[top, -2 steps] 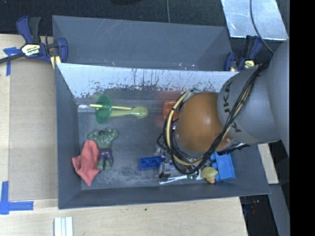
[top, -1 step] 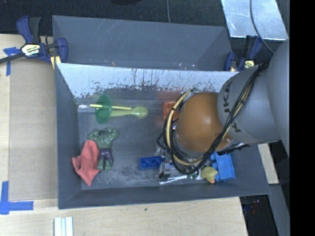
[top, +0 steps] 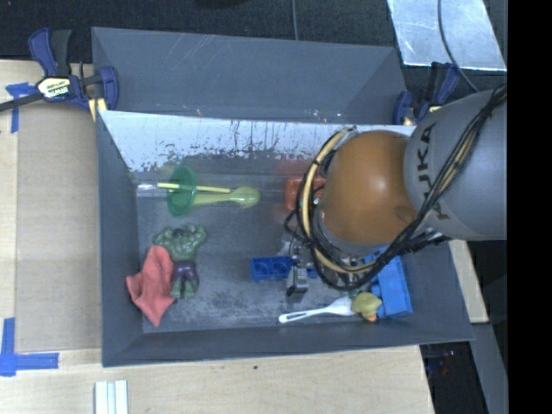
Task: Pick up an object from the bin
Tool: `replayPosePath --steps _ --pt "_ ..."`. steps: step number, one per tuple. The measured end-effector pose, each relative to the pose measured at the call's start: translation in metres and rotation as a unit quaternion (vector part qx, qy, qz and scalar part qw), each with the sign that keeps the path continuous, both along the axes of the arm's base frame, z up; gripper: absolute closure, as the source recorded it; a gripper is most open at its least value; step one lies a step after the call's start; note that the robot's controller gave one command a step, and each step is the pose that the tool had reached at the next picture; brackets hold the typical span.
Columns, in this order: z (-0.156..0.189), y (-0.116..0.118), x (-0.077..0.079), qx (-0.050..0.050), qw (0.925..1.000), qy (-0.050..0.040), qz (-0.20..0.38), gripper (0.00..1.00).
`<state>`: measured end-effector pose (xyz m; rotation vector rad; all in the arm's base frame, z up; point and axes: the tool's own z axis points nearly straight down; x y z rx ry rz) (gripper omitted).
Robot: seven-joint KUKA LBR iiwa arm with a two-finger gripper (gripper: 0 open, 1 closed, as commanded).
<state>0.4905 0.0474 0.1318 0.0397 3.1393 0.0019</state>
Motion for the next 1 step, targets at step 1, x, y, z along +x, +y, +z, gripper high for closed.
replayPosePath --steps 1 --pt "0.0752 -0.0071 -0.0032 0.0 0.9996 0.0019 0.027 1.0"
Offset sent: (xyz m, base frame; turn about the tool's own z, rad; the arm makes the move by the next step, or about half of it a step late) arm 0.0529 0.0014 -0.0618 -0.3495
